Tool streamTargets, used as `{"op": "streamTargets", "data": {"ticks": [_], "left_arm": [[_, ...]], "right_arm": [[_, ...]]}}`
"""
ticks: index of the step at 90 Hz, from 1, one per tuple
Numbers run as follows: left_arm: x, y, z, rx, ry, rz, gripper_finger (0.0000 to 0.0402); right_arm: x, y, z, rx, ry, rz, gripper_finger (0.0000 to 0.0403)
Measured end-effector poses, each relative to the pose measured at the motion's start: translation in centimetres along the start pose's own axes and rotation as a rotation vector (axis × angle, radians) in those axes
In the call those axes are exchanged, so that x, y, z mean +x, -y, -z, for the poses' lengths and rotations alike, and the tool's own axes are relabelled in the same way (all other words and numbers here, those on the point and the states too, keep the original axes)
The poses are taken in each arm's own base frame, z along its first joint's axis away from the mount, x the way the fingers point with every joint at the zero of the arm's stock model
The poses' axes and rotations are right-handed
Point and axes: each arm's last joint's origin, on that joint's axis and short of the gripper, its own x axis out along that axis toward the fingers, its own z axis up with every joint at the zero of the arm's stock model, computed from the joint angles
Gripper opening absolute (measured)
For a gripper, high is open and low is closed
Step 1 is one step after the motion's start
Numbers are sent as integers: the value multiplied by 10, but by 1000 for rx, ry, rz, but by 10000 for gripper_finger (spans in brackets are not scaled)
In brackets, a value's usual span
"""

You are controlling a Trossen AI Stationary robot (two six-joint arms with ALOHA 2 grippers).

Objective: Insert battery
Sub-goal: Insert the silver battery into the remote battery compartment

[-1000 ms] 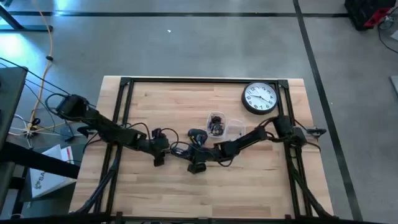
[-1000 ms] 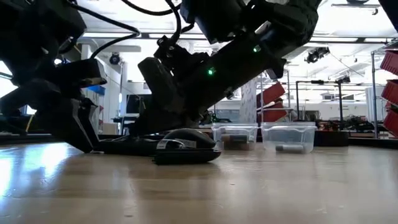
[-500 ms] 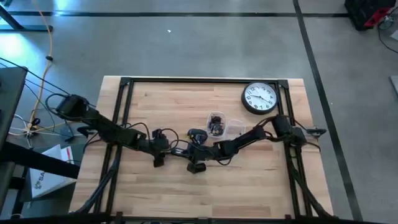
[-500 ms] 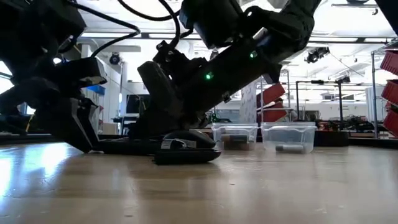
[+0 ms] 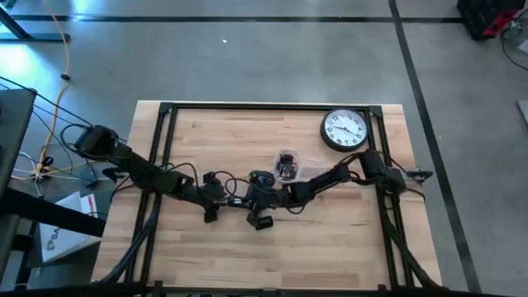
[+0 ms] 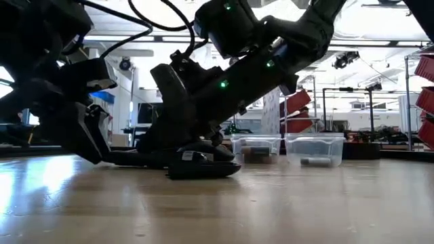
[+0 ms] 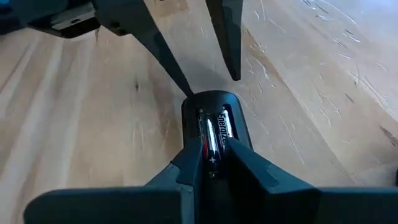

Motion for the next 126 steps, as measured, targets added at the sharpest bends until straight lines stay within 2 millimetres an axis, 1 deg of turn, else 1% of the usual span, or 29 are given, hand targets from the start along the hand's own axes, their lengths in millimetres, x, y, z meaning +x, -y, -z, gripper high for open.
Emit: {"op": "streamTargets", "data": {"ticks": [39,99,109,120,126], "left_arm": [[0,0,-1,-2,0,-12,163],[0,-1,0,-11,-7,-14,163],[0,-1,0,-13,-8,-15,163],[0,-1,0,-15,-10,-11,163],[0,-1,0,-15,-11,-11,163]], "right_arm": [[-5,-4,-4,-80,-1,-4,39],[-8,-12,-2,-103,17,11,39],[-11,-14,-7,-111,30,2,39],[-23,-15,-20,-144,33,18,39],[-27,-15,-23,-157,17,30,39]]}}
